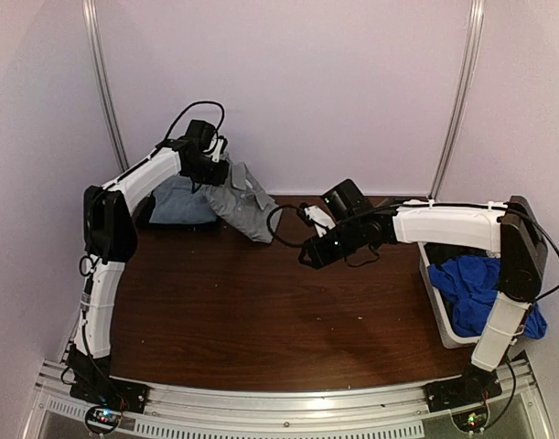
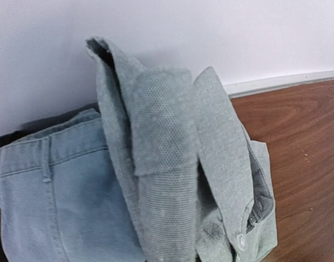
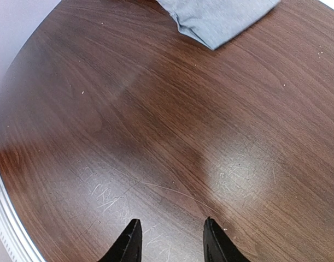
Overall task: Fold and stack the mixed laundry pile
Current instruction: Place the square-folded shirt at the corner of the board.
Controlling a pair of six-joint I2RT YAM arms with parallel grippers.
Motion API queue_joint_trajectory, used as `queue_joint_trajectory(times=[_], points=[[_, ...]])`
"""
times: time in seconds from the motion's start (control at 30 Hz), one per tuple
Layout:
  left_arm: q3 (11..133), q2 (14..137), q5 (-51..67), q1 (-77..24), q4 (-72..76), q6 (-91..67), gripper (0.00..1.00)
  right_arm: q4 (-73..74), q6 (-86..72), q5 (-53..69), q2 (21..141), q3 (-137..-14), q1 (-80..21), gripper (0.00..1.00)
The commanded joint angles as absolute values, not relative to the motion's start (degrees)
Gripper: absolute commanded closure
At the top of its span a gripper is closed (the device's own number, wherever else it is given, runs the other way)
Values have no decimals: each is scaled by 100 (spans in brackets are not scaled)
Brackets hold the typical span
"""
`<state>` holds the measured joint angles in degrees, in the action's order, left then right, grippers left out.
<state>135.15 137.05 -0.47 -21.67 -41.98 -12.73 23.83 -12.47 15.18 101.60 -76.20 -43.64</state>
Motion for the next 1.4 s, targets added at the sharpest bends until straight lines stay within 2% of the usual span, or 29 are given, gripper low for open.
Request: queue_joint_trajectory(times=[0.0, 0.33, 0.6, 1.07, 1.37], points=[[13904, 13614, -139, -1828, -4205, -887, 100, 2426, -1320, 1450, 10255, -7704, -4336, 60], [14052, 13164, -219, -1609, -4504, -458, 100, 2226, -1599, 1665, 10424, -7681, -4327, 60], [14020, 12710, 326, -1495, -4421, -492, 100, 2255, -1678, 1627, 10491, -7753, -4330, 60], [13871, 12709, 635, -1023, -4264, -498, 100, 2416, -1677, 1593, 10513, -7839, -4332, 60], [13262, 12985, -395, -865, -3885, 150, 100, 2676, -1619, 1535, 10480, -7870, -4332, 60]])
